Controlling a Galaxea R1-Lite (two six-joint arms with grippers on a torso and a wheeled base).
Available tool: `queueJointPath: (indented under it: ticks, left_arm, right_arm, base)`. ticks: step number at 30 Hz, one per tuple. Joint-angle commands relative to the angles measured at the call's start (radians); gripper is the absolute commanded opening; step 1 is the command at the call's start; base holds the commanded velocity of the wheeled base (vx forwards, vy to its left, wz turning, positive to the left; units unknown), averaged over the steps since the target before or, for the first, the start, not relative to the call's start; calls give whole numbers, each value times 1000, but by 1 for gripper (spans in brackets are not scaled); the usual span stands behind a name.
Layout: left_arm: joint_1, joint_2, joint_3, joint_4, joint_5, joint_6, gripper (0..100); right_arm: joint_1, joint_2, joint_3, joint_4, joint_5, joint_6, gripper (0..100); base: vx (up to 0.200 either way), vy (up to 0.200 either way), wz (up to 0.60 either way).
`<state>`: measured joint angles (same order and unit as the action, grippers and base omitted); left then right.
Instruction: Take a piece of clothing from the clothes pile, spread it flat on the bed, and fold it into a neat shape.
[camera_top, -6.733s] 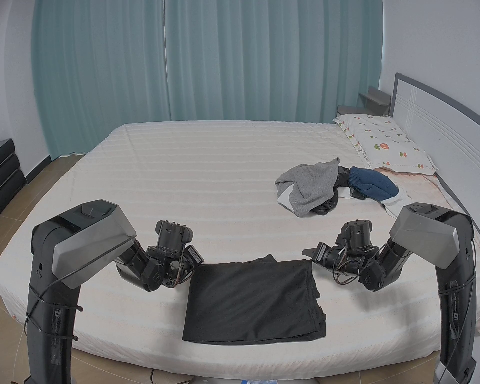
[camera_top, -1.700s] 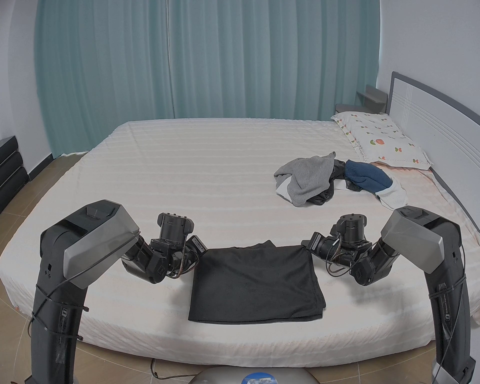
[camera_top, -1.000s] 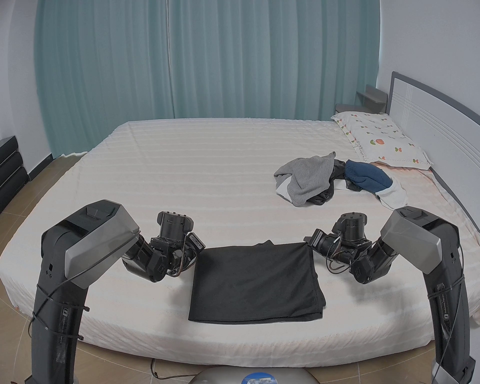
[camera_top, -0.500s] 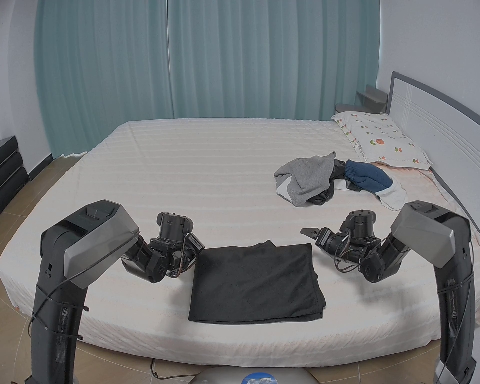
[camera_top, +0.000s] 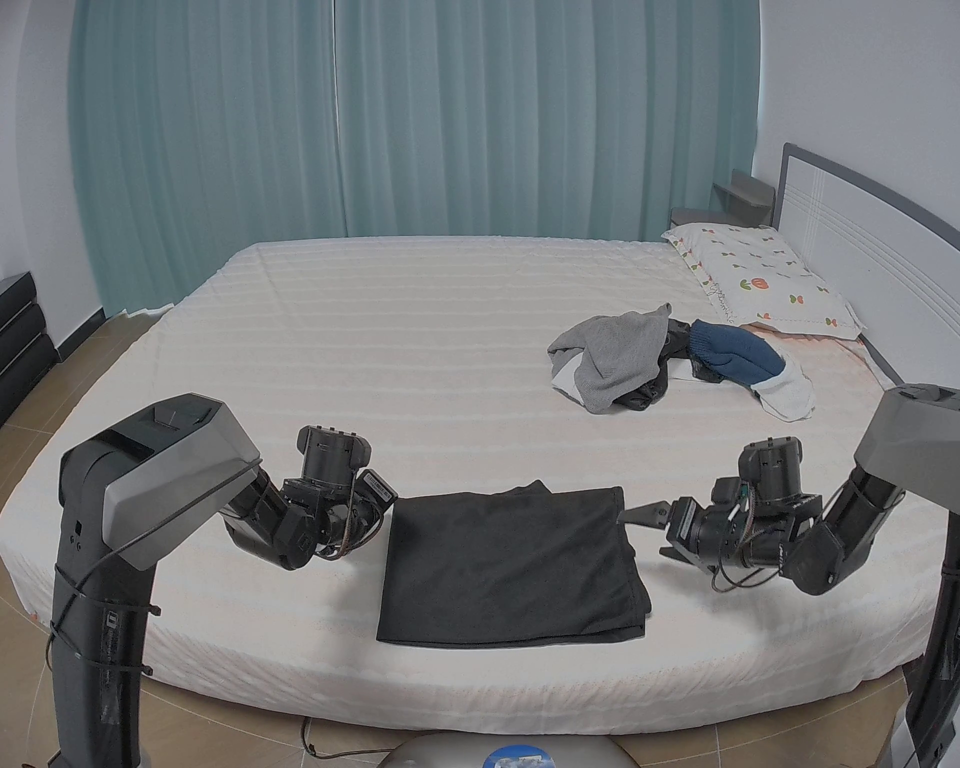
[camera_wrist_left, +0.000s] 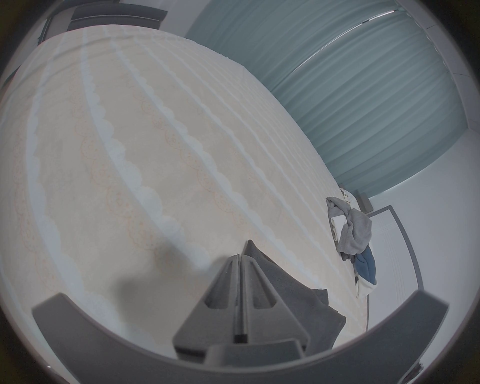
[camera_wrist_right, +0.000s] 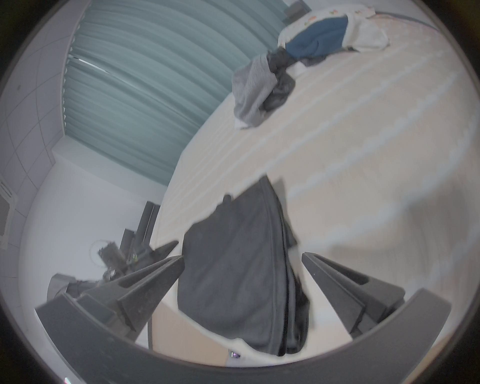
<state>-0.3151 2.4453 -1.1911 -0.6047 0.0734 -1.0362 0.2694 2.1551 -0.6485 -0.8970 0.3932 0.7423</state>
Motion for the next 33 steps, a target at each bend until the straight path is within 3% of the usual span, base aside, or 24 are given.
queueJointPath:
  ticks: [1, 6, 27, 28, 33]
  left_arm:
    - [5, -26, 44, -26, -9, -4, 0]
    - [4, -26, 44, -27, -9, -4, 0]
    - [5, -25, 42, -27, -9, -2, 0]
    - [5, -25, 42, -27, -9, -2, 0]
    - [5, -25, 41, -27, -9, -2, 0]
  right_arm:
    - [33, -87, 150, -37, 78, -9, 100]
    - [36, -21, 158, -82, 84, -64, 100]
    - [60, 61, 130, -103, 75, -80, 100]
    - [60, 61, 133, -103, 75, -81, 0]
    - [56, 55, 159, -103, 73, -118, 0]
  base:
    - [0, 0, 0]
    - [0, 0, 0]
    - [0, 0, 0]
    - [0, 0, 0]
    - [0, 0, 0]
